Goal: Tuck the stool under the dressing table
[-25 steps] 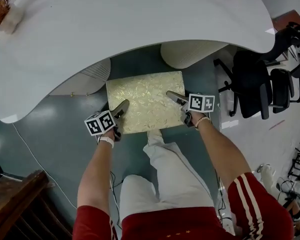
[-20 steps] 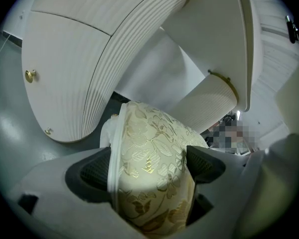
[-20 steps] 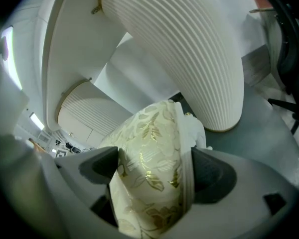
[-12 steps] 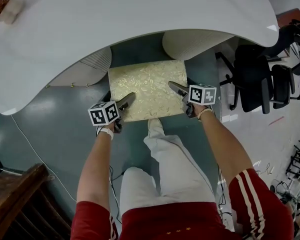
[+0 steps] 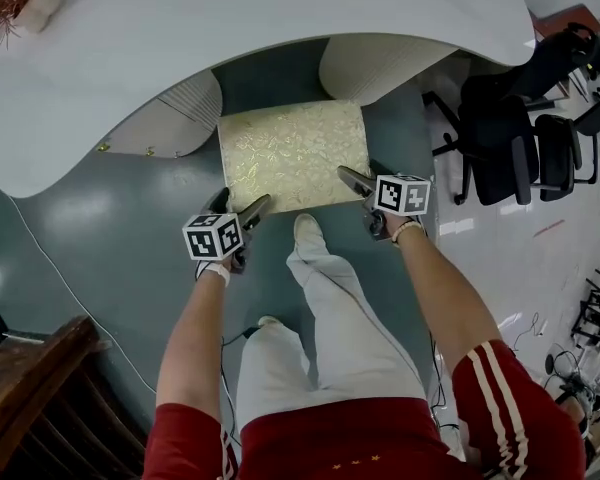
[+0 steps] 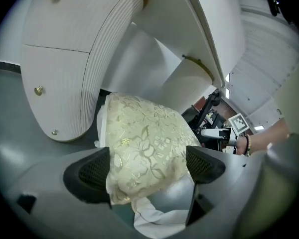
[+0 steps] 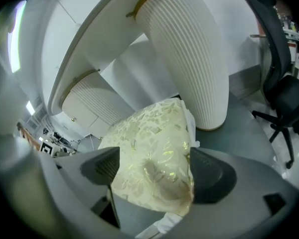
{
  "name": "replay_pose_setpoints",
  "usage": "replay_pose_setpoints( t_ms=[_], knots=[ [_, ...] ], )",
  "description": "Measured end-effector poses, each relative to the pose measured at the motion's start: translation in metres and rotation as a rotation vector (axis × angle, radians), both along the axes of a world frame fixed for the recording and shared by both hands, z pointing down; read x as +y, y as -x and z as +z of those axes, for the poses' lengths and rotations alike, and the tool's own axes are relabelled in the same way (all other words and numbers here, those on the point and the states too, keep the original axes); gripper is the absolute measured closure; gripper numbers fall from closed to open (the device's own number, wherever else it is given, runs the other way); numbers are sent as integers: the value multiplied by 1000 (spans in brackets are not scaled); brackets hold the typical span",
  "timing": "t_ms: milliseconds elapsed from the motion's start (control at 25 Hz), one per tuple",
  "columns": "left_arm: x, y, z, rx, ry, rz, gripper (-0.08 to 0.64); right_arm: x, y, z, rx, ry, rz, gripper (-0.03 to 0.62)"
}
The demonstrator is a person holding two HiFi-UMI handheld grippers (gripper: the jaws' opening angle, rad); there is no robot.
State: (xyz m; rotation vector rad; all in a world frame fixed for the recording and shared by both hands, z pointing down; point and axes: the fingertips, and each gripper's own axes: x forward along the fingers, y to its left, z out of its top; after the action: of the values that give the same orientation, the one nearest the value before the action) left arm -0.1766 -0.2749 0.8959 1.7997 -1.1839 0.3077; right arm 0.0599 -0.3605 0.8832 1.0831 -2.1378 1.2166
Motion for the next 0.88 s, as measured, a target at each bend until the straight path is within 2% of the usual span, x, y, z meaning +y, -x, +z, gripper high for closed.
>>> replay_pose_setpoints(
  t_ms=[160,280,480,600,640,760,880],
  knots=[
    [27,-10,2,-52,24,61,95,35,-5,3,68,9,-68,173],
    [33,-10,3,-87,19,80,111,51,-13,9,103,11,-73,181],
    [40,-5,13,-178,27,68,180,66,-25,28,175,13,-87,225],
    [40,2,19,-239,20,55,241,66,-27,33,220,-23,-83,236],
    [40,5,20,-258,24,51,282,67,-27,34,228,-29,-81,238],
    [40,7,24,-297,48,51,288,66,-26,36,244,-28,-90,239],
    [35,7,26,-305,70,40,291,60,-25,37,249,-20,-104,238]
  ],
)
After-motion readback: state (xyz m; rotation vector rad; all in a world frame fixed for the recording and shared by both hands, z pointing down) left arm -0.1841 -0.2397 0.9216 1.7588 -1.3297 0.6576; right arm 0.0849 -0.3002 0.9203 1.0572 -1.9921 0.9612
